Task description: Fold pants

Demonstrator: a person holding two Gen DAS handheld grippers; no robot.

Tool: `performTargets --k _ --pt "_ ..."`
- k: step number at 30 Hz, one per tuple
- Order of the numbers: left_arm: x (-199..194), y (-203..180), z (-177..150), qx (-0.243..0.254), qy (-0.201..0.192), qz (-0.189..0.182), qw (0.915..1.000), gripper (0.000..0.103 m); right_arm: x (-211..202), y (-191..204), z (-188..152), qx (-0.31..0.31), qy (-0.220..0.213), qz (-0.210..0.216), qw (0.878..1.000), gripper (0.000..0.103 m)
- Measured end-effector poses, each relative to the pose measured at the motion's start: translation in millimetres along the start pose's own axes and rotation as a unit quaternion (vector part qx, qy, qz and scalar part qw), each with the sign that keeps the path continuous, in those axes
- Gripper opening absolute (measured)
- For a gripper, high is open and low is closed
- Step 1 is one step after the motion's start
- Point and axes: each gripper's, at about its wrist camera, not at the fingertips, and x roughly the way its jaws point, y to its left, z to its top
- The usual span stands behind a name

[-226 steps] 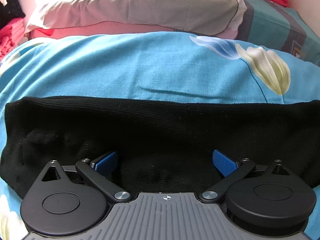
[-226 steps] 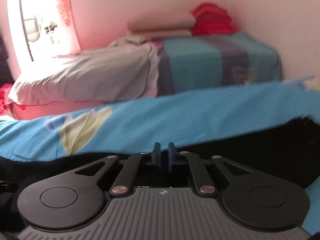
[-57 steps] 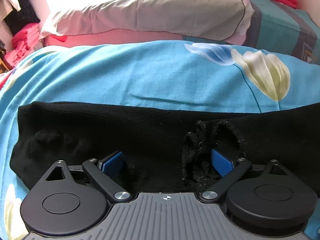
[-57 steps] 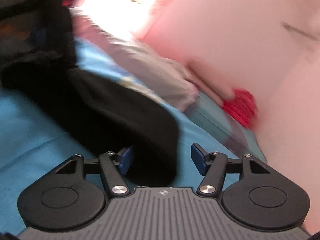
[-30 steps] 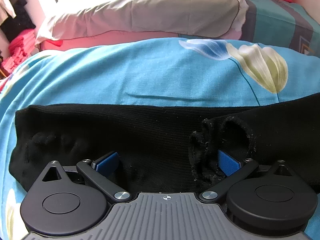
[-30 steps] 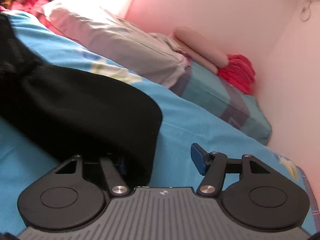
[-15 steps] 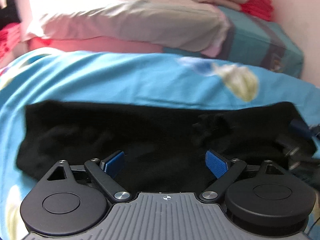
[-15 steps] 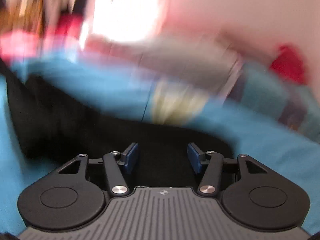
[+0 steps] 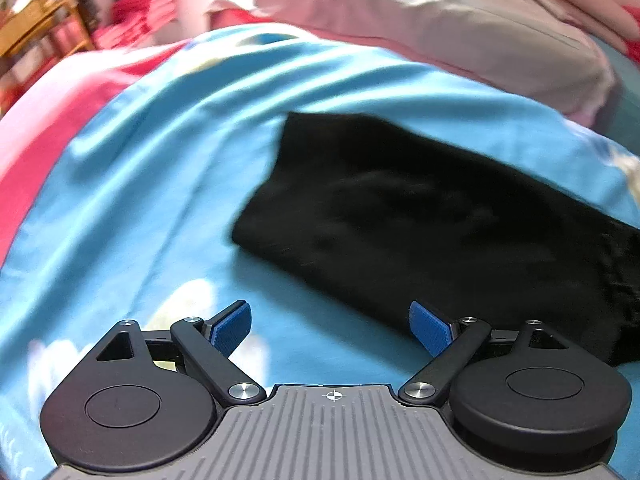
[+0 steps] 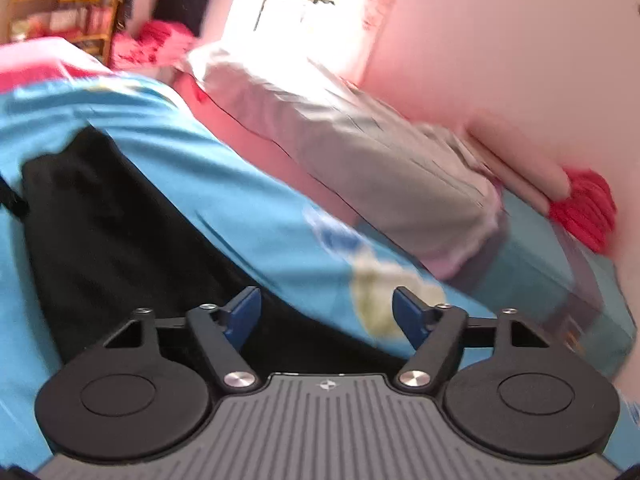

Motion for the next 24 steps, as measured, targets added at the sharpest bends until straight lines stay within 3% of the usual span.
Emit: performTargets --k 8,11,17,21,23,24 --pt "2.1 72.6 -25.6 -0.080 0.023 0.033 0.9960 0.103 19.6 123.4 59.0 -0.074 -0.031 0.131 0.988 0.082" --pt "-7.0 101.1 -41.3 -0.108 0.016 0.040 0.9931 0.103 23.9 173.6 76.3 -0.106 -0.040 0.151 0.982 0.086" --pt "-20.9 142.6 -74.1 -0.160 0.013 0.054 0.9855 0.103 48.6 250.6 90.5 -0.151 -0.029 0.149 0.977 0.087" --pt "-24.9 153.3 -85.3 -0.183 0.009 0.042 0.9822 0.103 77.6 285.5 83.4 -0.200 -0.008 0.114 0.973 0.086" --pt "-29.6 151.0 -86.4 -0.182 0.002 0.034 0.9827 0.103 87.3 281.4 85.5 -0.178 -0.022 0.117 0.977 0.080" --pt "-31.1 148.4 -85.0 -0.179 -0.002 0.030 0.9834 0.103 91.7 277.5 88.3 -0.163 -0.013 0.133 0.978 0.056"
